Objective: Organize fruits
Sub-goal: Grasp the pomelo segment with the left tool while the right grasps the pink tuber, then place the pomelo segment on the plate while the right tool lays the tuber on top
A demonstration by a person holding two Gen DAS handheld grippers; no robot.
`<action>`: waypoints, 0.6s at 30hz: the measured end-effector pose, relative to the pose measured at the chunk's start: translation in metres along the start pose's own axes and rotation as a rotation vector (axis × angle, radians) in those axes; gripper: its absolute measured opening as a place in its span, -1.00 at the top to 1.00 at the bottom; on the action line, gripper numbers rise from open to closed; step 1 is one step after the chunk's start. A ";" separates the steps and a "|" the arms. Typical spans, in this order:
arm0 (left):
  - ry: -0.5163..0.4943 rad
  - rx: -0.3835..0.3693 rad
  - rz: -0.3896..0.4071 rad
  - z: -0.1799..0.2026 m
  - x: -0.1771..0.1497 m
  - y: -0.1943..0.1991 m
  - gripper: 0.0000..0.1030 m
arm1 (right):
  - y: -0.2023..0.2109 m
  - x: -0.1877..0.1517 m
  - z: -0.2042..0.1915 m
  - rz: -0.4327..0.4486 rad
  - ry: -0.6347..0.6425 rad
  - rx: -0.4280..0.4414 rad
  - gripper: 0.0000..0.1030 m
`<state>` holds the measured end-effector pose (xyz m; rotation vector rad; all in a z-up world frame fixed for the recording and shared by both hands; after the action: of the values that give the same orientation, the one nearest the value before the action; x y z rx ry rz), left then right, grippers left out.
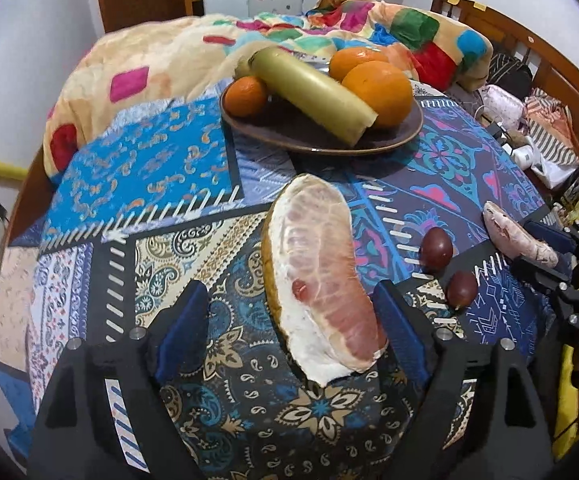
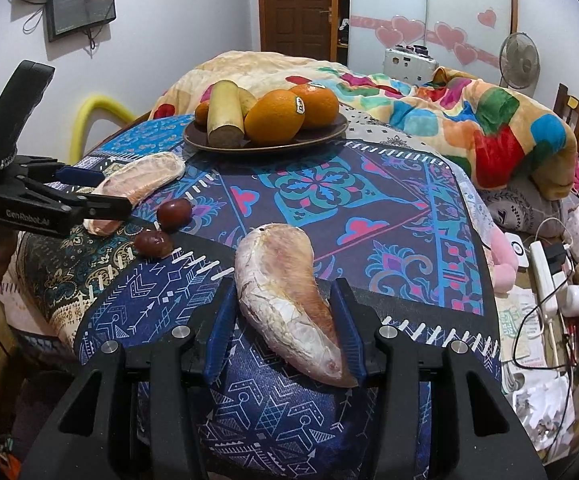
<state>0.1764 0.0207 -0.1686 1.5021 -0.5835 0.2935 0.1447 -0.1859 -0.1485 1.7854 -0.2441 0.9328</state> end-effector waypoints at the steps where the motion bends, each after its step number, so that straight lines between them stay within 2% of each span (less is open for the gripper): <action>1: 0.002 -0.015 -0.007 -0.001 0.001 -0.001 -0.59 | -0.001 0.001 0.000 -0.002 0.000 0.004 0.11; 4: -0.016 -0.022 -0.017 0.004 0.007 -0.006 -0.40 | -0.006 0.005 0.001 -0.013 -0.015 0.023 0.11; 6: -0.049 -0.008 -0.005 0.009 0.010 -0.009 -0.33 | -0.009 0.008 0.000 -0.016 -0.021 0.029 0.11; 9: -0.051 -0.026 0.009 0.011 0.015 -0.012 -0.19 | -0.013 0.011 -0.001 -0.015 -0.021 0.027 0.12; 11: -0.037 -0.033 0.017 0.009 0.018 -0.014 -0.12 | -0.014 0.012 -0.001 -0.013 -0.026 0.029 0.15; 12: -0.036 -0.033 0.020 0.009 0.019 -0.015 -0.08 | -0.014 0.012 -0.001 -0.013 -0.028 0.034 0.23; 14: -0.043 -0.022 0.026 0.008 0.021 -0.015 0.03 | -0.015 0.013 -0.002 -0.011 -0.030 0.034 0.24; 18: -0.052 -0.026 0.028 0.008 0.023 -0.016 0.05 | -0.015 0.015 -0.004 -0.014 -0.025 0.042 0.25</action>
<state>0.2021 0.0075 -0.1701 1.4812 -0.6481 0.2680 0.1614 -0.1725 -0.1483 1.8361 -0.2284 0.9123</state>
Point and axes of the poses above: each gripper's, at about its wrist camera, not at the fingertips, and y roughly against the way its jaws point, z to its right, x to its top, the point moved 3 cm from there along -y, roughly the way its jaws point, and after that the axes turned 9 degrees about -y, right-handed, at the moved point
